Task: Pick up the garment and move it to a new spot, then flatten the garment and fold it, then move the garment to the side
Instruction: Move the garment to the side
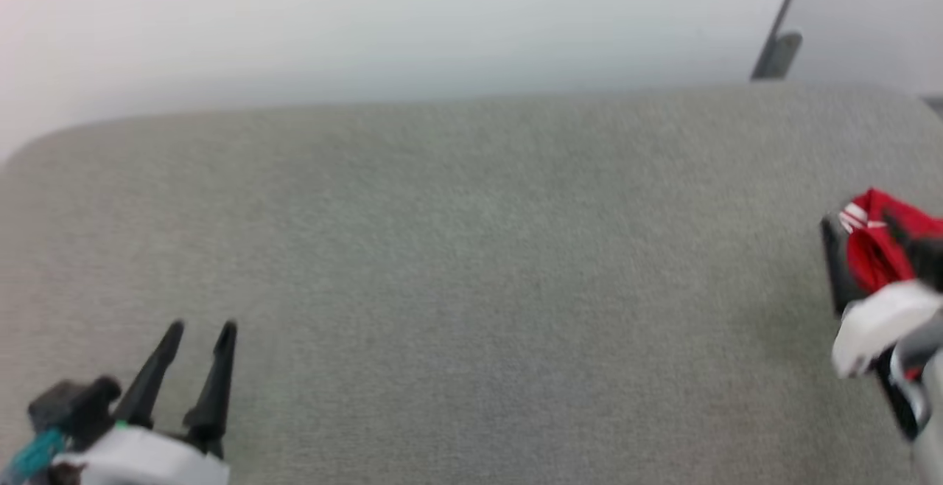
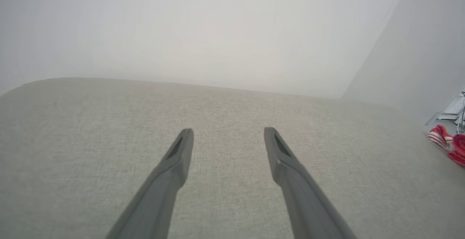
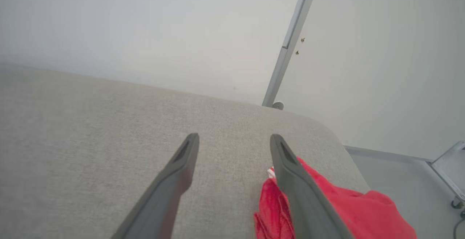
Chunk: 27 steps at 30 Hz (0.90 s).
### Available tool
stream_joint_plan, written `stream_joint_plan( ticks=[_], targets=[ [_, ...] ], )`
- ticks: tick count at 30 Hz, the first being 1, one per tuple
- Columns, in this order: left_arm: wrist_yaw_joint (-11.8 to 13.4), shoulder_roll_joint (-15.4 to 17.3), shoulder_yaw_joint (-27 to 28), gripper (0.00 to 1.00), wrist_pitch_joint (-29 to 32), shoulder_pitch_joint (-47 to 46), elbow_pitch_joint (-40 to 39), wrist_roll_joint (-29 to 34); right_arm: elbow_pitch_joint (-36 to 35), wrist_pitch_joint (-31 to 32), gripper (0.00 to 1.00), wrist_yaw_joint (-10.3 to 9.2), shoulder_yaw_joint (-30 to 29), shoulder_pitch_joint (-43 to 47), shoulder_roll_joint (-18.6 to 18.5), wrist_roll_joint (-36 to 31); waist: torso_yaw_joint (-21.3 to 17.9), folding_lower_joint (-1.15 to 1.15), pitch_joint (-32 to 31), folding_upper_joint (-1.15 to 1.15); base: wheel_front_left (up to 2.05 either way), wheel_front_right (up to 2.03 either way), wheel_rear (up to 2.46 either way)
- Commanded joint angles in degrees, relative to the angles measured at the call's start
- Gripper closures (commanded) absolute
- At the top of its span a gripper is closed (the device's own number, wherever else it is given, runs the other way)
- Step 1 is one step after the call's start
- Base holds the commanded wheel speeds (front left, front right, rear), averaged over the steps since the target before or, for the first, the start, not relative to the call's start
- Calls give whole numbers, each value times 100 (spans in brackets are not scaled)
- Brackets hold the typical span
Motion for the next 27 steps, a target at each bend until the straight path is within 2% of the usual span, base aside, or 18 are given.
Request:
stream_joint_plan(
  ticks=[1,7,13,27],
  targets=[
    [-14,-28,93,0,2,184,-19,74,-117,-24,0,-12,-72,253,43,-20,342,0,-448,0,0,0,0],
    [-7,-208,648,0,2,750,-222,386,-857,-25,0,-12,-269,1063,256,-174,509,0,-632,0,0,0,0],
    [-10,-520,1058,0,2,1117,-403,704,-1495,-25,0,-12,-541,1704,525,-331,638,0,-737,0,0,0,0],
    [-13,-803,1387,0,2,1531,-653,933,-2526,-25,0,-11,-992,2930,1151,-674,691,0,-800,0,0,0,0]
  ],
)
